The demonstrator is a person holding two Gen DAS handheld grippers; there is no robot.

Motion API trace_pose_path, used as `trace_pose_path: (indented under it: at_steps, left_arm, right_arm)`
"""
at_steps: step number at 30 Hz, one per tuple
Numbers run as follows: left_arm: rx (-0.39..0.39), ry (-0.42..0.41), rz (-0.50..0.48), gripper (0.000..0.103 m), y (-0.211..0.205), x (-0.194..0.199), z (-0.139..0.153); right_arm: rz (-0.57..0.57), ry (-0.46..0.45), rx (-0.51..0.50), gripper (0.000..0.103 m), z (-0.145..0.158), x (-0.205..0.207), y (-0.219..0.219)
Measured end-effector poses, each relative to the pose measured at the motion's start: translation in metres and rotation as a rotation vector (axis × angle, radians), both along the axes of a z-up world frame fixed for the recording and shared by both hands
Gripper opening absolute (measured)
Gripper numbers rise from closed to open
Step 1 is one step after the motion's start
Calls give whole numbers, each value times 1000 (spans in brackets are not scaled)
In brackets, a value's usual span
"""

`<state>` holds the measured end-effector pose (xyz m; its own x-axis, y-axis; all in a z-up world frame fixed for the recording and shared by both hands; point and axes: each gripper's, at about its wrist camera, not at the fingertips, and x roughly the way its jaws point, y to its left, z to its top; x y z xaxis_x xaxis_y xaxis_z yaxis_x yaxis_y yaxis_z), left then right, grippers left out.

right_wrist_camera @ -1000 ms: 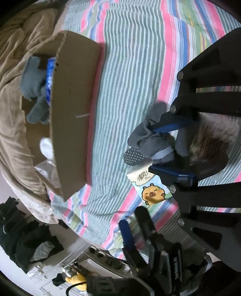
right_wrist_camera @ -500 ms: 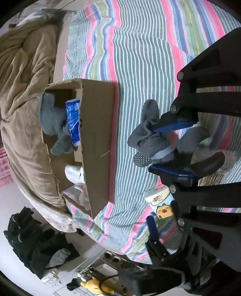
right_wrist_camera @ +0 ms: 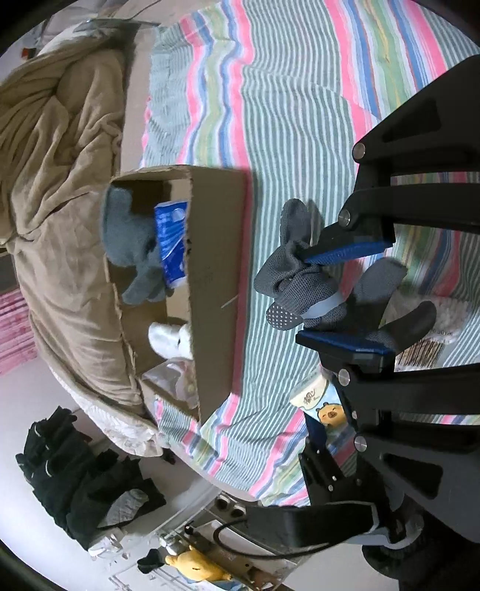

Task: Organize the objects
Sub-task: 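Grasp the capybara tissue pack with the left tool while the right tool grasps the dotted grey gloves, then carry both held items over the cardboard box and lower them in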

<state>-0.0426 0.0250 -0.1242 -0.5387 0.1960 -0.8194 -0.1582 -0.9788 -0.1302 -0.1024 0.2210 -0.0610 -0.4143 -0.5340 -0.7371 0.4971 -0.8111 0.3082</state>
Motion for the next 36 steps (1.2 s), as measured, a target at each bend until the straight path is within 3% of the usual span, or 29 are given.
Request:
trace_pose_path:
  at_steps: [7,16,36]
  left_arm:
    - [56,5,29,49,-11,-7,11]
    - [86,65,58,49,-19,-14,54]
    - [83,167,105,49,-33,-54,109]
  right_arm:
    - [22,34,-13,37,18,-1,-4]
    - [35,71,-28,37,39,-11,-7]
    - [83,203,-15,37,89,-55,-17]
